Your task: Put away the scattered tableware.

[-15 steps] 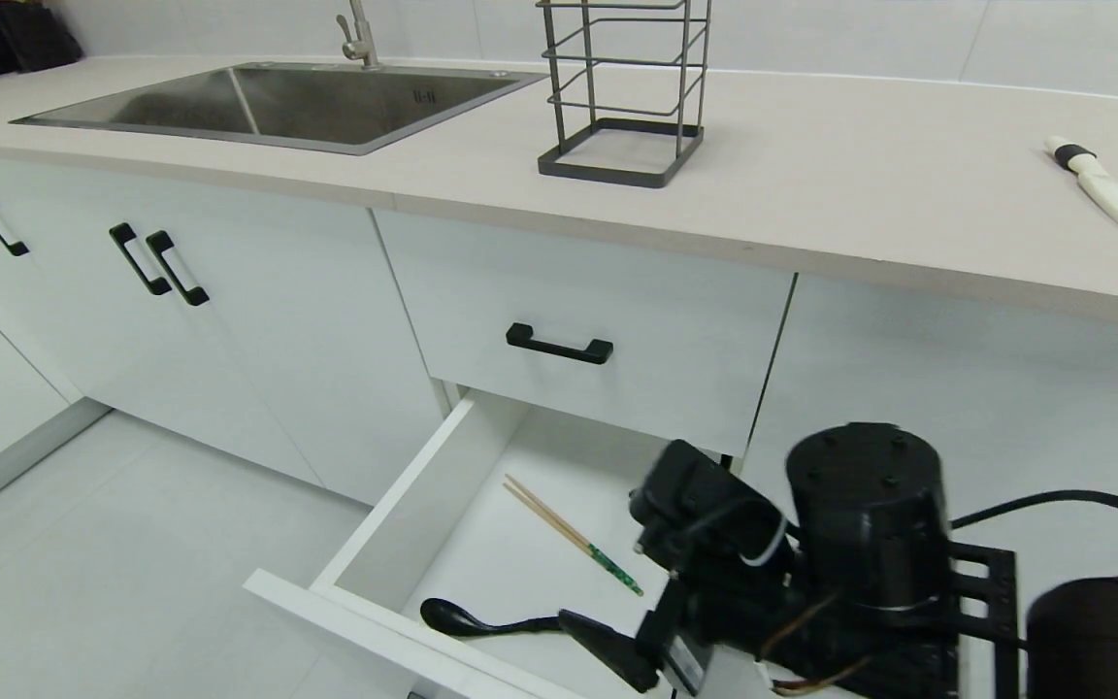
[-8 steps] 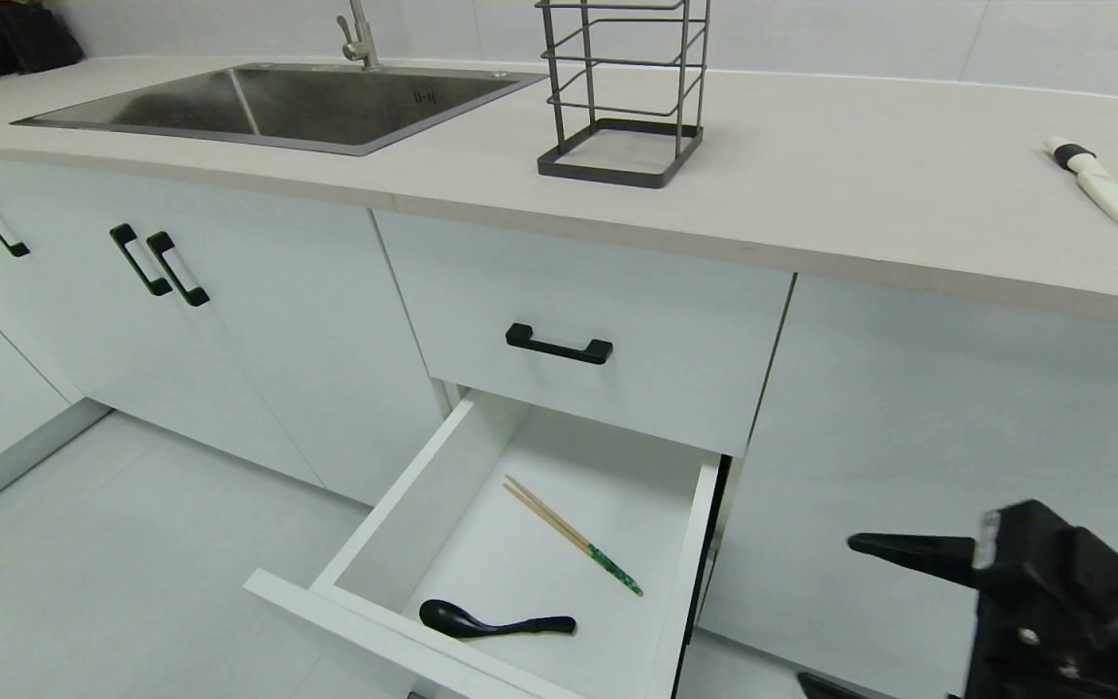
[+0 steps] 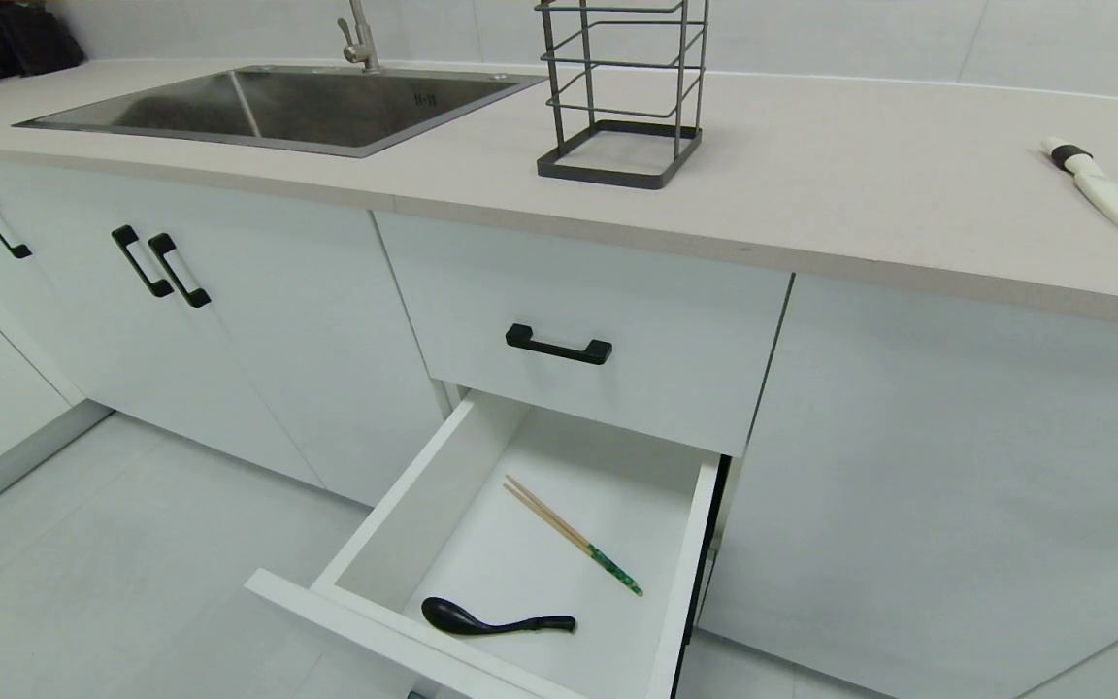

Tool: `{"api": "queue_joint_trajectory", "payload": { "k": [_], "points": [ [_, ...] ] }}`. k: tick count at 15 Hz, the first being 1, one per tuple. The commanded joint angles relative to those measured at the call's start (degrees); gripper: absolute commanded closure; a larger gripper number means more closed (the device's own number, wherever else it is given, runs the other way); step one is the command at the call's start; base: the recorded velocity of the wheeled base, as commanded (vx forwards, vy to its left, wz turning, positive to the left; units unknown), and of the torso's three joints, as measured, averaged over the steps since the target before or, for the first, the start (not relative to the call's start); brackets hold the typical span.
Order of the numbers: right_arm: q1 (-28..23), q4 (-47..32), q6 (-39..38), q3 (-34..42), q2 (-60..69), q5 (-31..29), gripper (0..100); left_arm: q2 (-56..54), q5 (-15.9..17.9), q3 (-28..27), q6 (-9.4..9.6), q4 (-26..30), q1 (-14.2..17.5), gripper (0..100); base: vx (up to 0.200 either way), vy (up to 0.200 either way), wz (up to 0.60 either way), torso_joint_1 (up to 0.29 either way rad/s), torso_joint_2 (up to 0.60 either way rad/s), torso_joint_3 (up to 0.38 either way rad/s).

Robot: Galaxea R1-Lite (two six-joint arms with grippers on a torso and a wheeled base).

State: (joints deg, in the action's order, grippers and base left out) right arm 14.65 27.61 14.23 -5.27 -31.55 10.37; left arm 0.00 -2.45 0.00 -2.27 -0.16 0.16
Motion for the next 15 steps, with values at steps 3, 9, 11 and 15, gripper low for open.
{"api": "queue_joint_trajectory", "payload": {
  "k": [3, 9, 11, 15],
  "points": [
    [-6.04, -9.24, -0.34, 4.04, 24.17, 3.78, 0, 0.0, -0.01, 0.0, -0.02, -0.02, 0.02, 0, 0.0, 0.0, 0.0, 0.0, 0.0, 0.0],
    [-14.92, -26.38, -9.13, 5.27, 31.37, -2.46, 0, 0.0, -0.19, -0.09, -0.37, -0.02, 0.02, 0, 0.0, 0.0, 0.0, 0.0, 0.0, 0.0],
    [-14.92, -27.7, -11.68, 5.27, 31.55, -11.96, 0, 0.0, -0.1, -0.09, -0.19, -0.02, 0.02, 0, 0.0, 0.0, 0.0, 0.0, 0.0, 0.0],
    [-14.92, -27.44, -12.91, 5.27, 31.55, -13.1, 0, 0.0, 2.36, -0.62, 4.55, -8.54, 0.02, 0, 0.0, 0.0, 0.0, 0.0, 0.0, 0.0]
  ]
}}
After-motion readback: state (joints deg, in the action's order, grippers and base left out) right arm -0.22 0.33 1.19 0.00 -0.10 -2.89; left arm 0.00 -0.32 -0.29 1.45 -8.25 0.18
